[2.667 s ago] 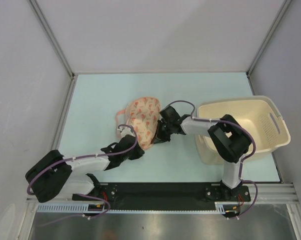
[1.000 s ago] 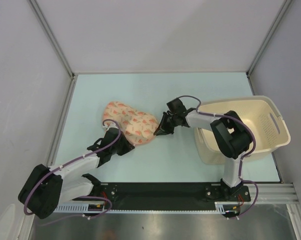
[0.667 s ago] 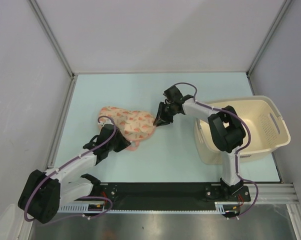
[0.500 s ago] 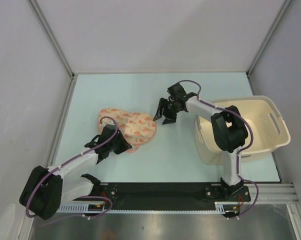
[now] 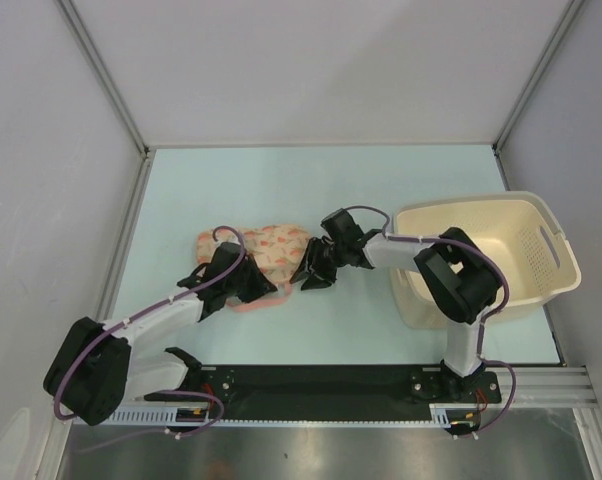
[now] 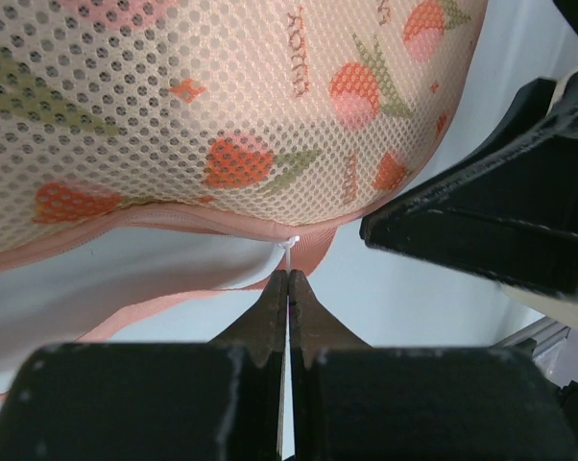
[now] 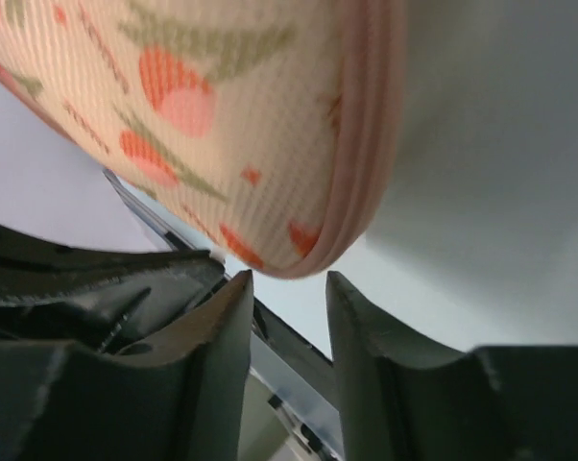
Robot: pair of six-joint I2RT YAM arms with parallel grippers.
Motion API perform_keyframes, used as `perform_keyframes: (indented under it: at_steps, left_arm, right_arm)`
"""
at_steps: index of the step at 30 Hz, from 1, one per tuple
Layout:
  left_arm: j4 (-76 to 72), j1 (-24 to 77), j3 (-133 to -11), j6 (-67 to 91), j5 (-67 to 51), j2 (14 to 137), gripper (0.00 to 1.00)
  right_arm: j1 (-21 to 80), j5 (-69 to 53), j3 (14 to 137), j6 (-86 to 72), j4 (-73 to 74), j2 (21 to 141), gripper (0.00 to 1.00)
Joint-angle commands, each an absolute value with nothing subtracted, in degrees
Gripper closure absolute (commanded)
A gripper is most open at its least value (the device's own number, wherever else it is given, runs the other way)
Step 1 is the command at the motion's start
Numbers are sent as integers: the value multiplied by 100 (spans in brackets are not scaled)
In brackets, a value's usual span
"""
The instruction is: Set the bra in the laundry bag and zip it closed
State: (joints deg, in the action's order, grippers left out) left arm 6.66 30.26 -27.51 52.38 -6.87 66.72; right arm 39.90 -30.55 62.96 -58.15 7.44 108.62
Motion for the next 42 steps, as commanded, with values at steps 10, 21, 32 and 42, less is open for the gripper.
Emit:
perform_keyframes:
  at_steps: [10, 21, 32, 42]
  left_arm:
    - [554, 3050, -2417, 5308, -721, 6310, 100]
    - [282, 3059, -2742, 5273, -1107, 6487, 100]
    - [1598, 2788, -2269, 5264, -370, 5749, 100]
    - [1550, 2285, -1899, 5053, -851, 5053, 100]
  right_arm:
    - [3471, -2752, 6891, -5177, 975, 11145, 49]
    - [3674, -2707, 7101, -5353, 791, 11443, 60]
    - [2717, -2111, 8121, -3965, 2124, 11909, 100]
    - [2750, -1530, 9641, -2734, 3479, 12112, 66]
